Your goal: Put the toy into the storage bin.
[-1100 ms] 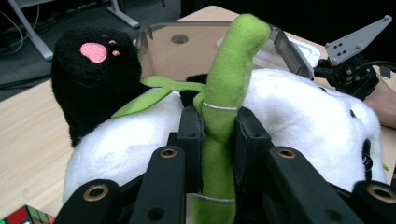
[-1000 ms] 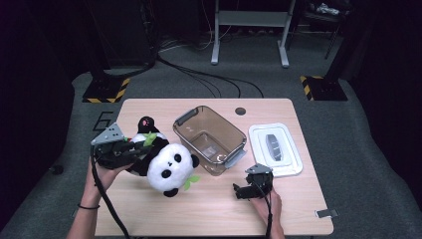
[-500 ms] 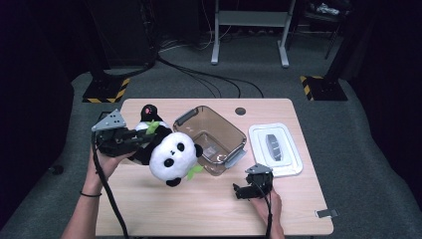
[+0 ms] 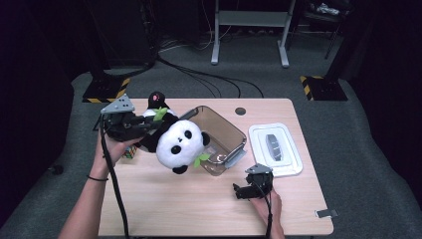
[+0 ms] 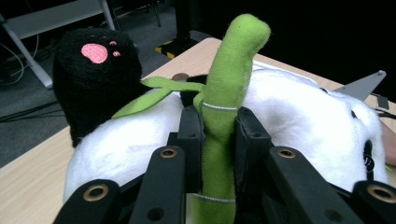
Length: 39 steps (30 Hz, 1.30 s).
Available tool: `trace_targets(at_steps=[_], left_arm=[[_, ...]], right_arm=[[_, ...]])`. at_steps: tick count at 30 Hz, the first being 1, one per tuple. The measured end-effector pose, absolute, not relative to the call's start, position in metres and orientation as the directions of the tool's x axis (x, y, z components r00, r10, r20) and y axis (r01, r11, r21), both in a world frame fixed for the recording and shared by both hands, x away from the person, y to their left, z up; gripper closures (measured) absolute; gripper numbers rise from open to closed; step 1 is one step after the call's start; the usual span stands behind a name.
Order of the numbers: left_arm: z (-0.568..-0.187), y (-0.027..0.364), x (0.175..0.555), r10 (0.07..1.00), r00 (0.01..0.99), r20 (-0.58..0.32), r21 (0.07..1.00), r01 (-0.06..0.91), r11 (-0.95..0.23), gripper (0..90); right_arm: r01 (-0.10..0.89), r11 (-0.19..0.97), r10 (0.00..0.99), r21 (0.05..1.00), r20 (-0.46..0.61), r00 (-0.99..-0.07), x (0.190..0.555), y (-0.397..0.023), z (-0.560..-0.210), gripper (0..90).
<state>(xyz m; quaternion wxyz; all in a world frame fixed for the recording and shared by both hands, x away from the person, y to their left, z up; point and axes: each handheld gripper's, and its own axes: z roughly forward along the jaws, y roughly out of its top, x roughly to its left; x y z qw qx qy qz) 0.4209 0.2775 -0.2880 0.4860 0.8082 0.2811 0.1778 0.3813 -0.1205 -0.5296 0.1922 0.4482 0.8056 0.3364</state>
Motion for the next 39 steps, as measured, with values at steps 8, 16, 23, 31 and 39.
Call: trace_targets(at_steps=[8,16,23,31,39], left_arm=[[-0.276,0.259,0.439,0.605,0.796,0.026,0.880,0.269,-0.391,75.4],[-0.270,0.245,0.455,0.590,0.807,0.022,0.885,0.259,-0.388,75.4],[-0.267,0.233,0.466,0.575,0.818,0.010,0.884,0.261,-0.387,75.4],[-0.269,0.221,0.482,0.553,0.833,0.008,0.884,0.253,-0.393,75.4],[-0.273,0.208,0.498,0.535,0.845,-0.009,0.885,0.256,-0.389,75.4]], right_arm=[[0.598,0.369,0.853,0.712,-0.004,-0.522,0.381,-0.120,-0.529,0.0],[0.600,0.359,0.856,0.715,0.004,-0.517,0.381,-0.120,-0.529,0.0],[0.603,0.356,0.857,0.714,0.007,-0.514,0.381,-0.120,-0.529,0.0],[0.604,0.355,0.858,0.714,0.009,-0.514,0.381,-0.120,-0.529,0.0],[0.598,0.358,0.856,0.717,0.003,-0.516,0.382,-0.120,-0.530,0.0]])
